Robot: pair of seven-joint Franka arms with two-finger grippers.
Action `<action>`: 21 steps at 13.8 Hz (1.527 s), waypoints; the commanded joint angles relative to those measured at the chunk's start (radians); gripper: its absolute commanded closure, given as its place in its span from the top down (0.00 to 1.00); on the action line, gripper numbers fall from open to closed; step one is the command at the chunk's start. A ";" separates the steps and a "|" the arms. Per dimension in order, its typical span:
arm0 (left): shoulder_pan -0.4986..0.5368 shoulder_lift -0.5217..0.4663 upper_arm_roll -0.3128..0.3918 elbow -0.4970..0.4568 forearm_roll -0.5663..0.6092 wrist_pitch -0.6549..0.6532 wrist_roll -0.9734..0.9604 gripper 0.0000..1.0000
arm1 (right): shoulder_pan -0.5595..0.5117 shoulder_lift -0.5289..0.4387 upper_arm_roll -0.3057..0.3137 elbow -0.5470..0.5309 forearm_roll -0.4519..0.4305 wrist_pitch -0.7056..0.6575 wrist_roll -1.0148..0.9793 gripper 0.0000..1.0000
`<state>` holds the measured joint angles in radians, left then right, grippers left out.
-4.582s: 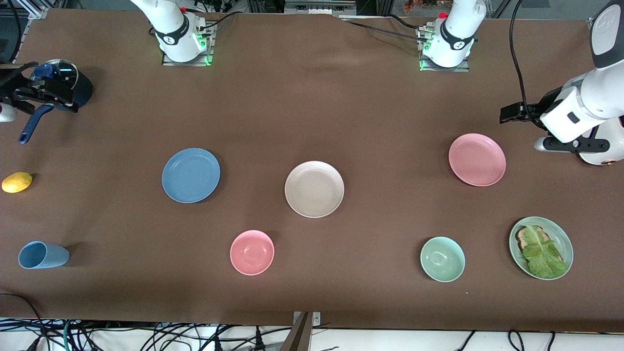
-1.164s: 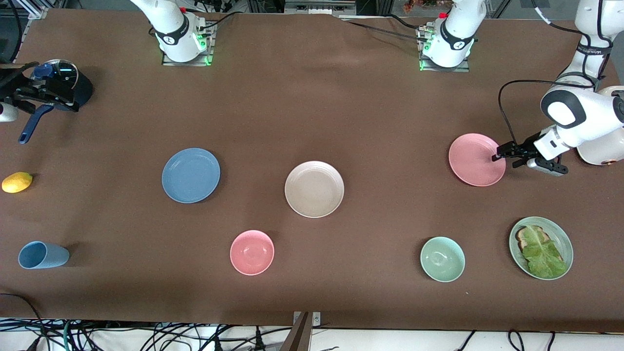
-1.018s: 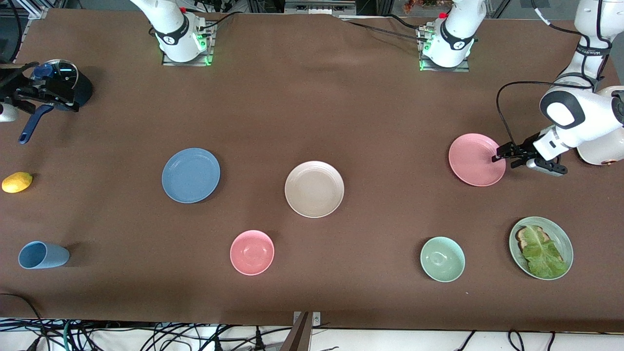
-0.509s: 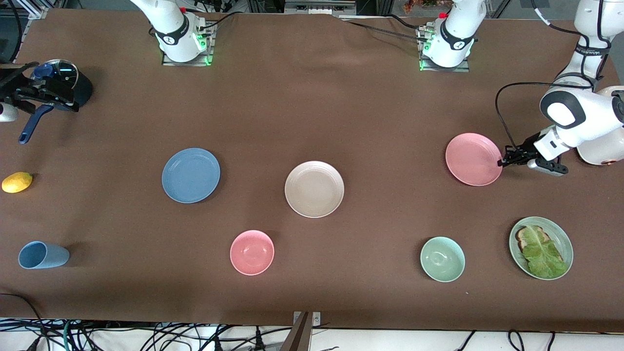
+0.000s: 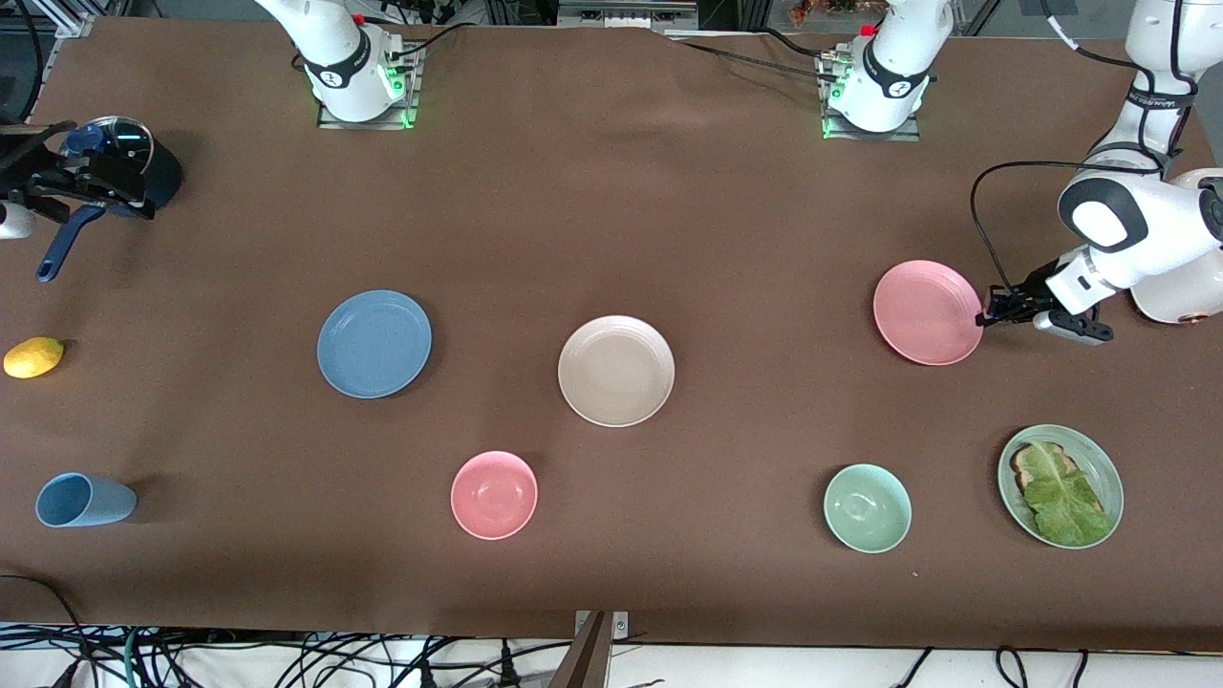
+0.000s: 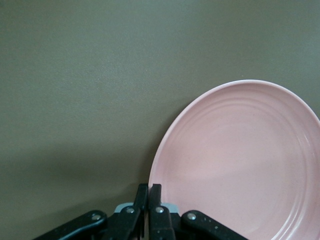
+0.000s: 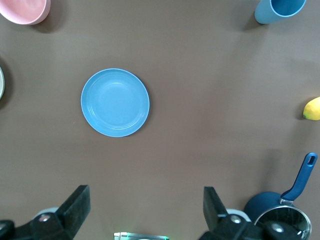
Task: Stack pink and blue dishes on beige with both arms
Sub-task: 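Close the left gripper on the pink plate's rim, then carry the pink plate with the left gripper onto the beige plate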
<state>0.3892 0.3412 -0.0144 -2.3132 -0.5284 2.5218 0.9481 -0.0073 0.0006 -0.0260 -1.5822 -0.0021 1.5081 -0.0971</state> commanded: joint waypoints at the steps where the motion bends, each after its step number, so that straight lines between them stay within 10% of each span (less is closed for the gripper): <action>1: 0.003 -0.033 -0.006 0.008 -0.044 -0.049 0.037 0.00 | -0.005 -0.021 0.006 -0.015 -0.004 -0.002 -0.006 1.00; 21: -0.536 -0.061 -0.144 0.179 -0.028 0.003 -0.879 0.00 | -0.006 -0.021 0.005 -0.015 -0.003 -0.002 -0.007 1.00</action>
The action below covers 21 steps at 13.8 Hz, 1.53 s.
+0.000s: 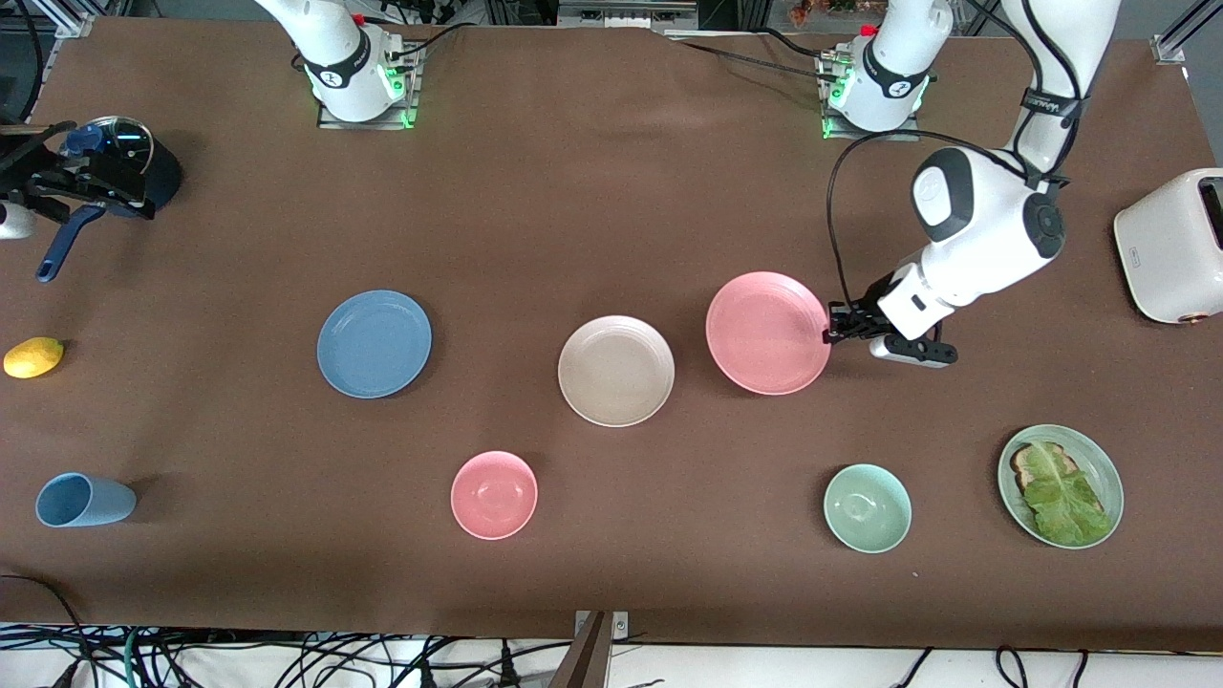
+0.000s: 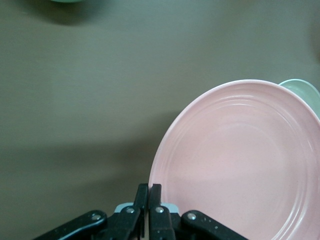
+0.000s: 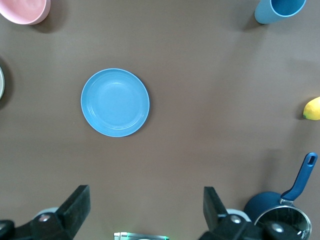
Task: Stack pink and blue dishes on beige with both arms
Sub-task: 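Carry the pink plate with the left gripper onto the beige plate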
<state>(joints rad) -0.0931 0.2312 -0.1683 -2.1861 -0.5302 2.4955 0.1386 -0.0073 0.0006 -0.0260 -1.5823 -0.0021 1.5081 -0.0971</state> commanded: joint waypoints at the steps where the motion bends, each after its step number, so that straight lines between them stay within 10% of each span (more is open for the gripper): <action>1: -0.085 0.072 0.010 0.071 -0.025 0.048 -0.117 0.00 | -0.005 -0.021 0.005 -0.015 -0.003 -0.002 -0.007 1.00; 13: -0.425 0.324 0.093 0.247 -0.025 0.259 -0.456 0.00 | -0.006 -0.021 0.005 -0.015 -0.001 -0.003 -0.007 1.00; 21: -0.467 0.352 0.122 0.272 -0.025 0.279 -0.520 0.00 | -0.006 -0.021 0.005 -0.015 0.001 -0.003 -0.004 1.00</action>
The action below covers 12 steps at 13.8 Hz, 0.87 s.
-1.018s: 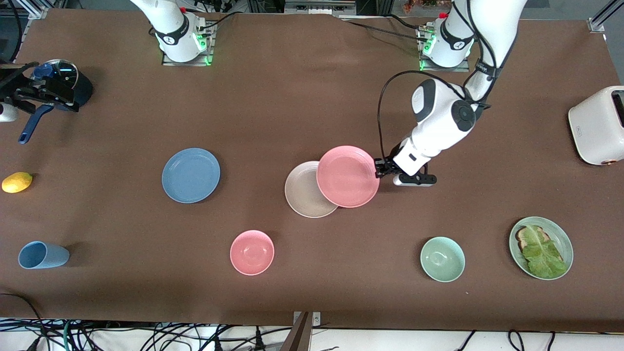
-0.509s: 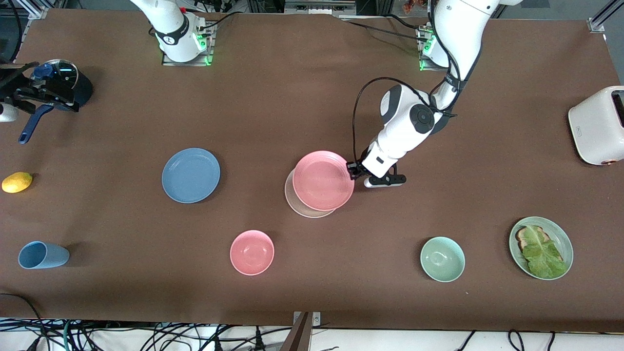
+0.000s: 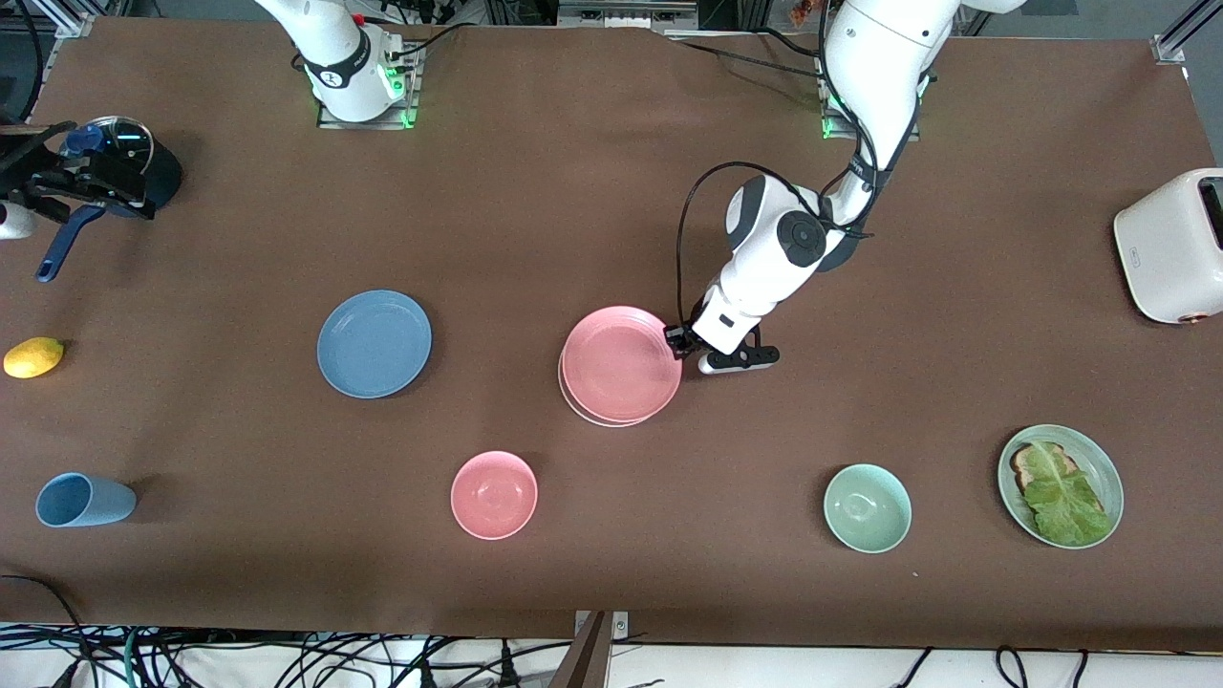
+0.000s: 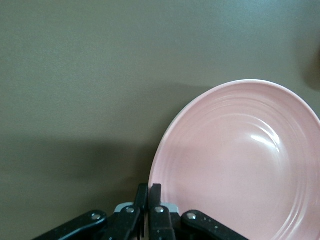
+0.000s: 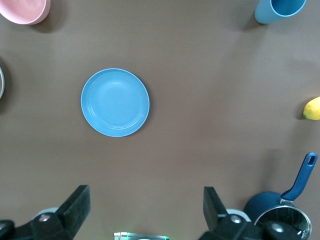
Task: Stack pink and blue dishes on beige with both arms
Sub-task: 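Carry the pink plate with the left gripper onto the beige plate, then open the left gripper and lift it off the pink plate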
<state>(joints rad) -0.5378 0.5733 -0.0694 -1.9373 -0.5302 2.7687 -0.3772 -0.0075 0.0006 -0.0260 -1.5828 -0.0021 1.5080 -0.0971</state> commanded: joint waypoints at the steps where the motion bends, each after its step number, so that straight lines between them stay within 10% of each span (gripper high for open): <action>1: -0.024 0.010 0.025 0.024 -0.025 0.006 -0.006 0.00 | -0.006 -0.021 0.003 -0.014 0.001 -0.003 -0.004 1.00; 12: -0.106 0.060 0.083 0.078 -0.025 0.006 -0.098 0.10 | -0.005 -0.021 0.003 -0.014 0.001 -0.003 -0.004 1.00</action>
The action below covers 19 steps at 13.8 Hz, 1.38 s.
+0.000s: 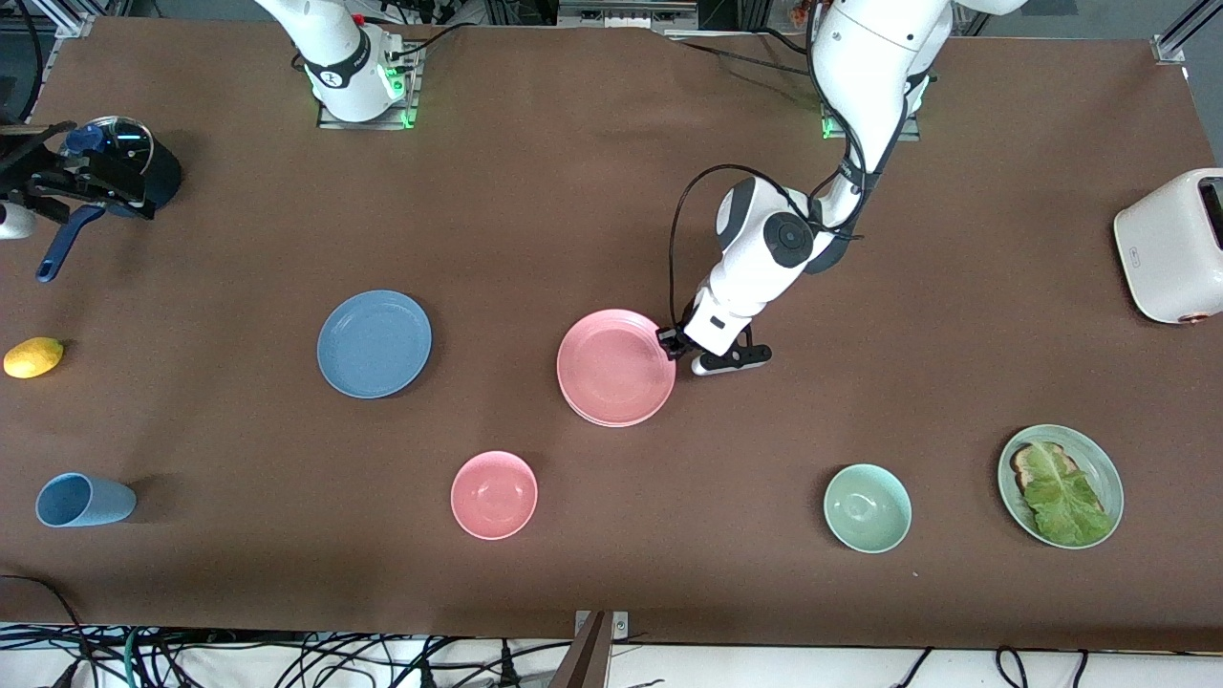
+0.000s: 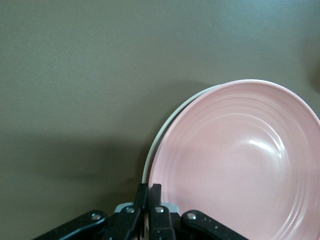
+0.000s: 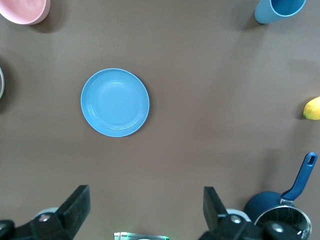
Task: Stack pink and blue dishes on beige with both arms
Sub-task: 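Open the left gripper and lift it off the pink plate, then retract the left gripper while the right gripper reaches the blue plate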
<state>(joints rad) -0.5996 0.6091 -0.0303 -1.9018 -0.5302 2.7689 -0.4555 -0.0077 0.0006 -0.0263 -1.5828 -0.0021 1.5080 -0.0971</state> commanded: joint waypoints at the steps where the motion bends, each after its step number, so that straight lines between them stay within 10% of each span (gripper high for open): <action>1: -0.045 0.026 0.046 0.044 -0.025 0.006 -0.020 0.22 | -0.005 -0.021 0.003 -0.014 0.001 -0.003 -0.006 1.00; 3: -0.045 0.024 0.047 0.044 -0.025 0.006 -0.019 0.51 | -0.006 -0.021 0.003 -0.014 0.001 -0.003 -0.006 1.00; 6: -0.037 0.008 0.073 0.044 -0.024 -0.015 -0.005 0.69 | -0.006 -0.021 0.000 -0.016 0.001 -0.005 -0.007 1.00; 12: -0.026 -0.103 0.253 0.168 0.227 -0.533 0.127 0.75 | -0.012 0.034 -0.003 -0.046 -0.013 -0.017 0.007 1.00; 19: 0.194 -0.186 0.263 0.276 0.322 -0.854 0.519 0.81 | -0.014 0.087 -0.018 -0.273 0.046 0.283 0.008 1.00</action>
<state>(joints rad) -0.4631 0.4647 0.2403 -1.6285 -0.2356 1.9857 -0.0395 -0.0132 0.1001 -0.0490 -1.7678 0.0170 1.7144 -0.0949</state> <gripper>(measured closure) 0.194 0.000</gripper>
